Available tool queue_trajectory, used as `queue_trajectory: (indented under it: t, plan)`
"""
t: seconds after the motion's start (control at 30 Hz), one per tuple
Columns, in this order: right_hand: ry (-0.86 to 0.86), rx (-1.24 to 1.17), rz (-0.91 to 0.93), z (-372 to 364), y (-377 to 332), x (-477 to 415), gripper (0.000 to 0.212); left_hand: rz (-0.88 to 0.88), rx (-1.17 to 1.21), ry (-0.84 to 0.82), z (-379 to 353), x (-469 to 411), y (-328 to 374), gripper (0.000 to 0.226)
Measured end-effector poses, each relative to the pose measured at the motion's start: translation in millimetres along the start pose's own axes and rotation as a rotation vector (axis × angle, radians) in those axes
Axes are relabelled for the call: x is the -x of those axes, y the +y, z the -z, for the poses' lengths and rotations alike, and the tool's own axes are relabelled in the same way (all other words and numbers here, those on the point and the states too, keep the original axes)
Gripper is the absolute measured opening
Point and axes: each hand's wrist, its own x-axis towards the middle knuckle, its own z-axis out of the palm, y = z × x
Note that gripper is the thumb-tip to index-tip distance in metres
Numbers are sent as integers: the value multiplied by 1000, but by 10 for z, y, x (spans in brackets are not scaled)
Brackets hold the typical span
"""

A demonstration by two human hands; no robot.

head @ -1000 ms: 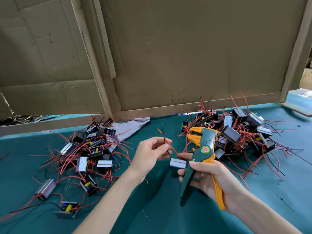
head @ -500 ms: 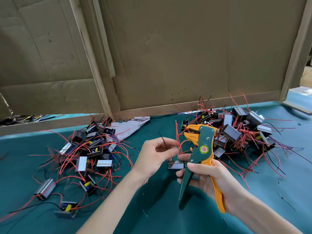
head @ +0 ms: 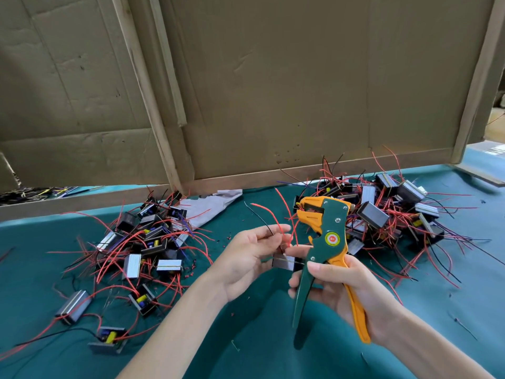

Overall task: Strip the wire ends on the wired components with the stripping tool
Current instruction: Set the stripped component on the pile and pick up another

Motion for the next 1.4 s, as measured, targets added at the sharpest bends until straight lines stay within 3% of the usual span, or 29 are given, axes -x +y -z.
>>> queue_trajectory:
  t: [0.17, 0.37, 0.5, 0.6, 0.73, 0.8, 0.97, 1.1, 1.4]
  plan:
    - [-25, -53, 5, -1, -11, 4, 39, 11, -65, -38, -6, 16, 13, 36]
    - [-9, -103, 12, -23, -6, 5, 48, -123, 121, 92, -33, -7, 21, 17]
    - [55, -176, 15, -40, -4, -7, 56, -322, 151, 169, -105, 7, 32, 20]
    - [81, -240, -31, -28, -3, -13, 57, -438, 86, 211, -144, 32, 55, 24]
    - [89, -243, -99, -11, 2, -22, 62, -496, -209, 207, -178, 88, 90, 32]
    - [95, -172, -105, -8, 10, -26, 57, -488, -307, 202, -174, 108, 135, 32]
    - [18, 30, -36, 7, -23, -16, 23, -470, -336, 197, -64, 165, 357, 20]
    - [-49, 124, 6, 30, -38, 9, 25, -548, -448, 141, -43, 248, 497, 6]
    - [-169, 200, 30, 6, -45, 62, 21, -527, -564, 104, -97, 278, 529, 11]
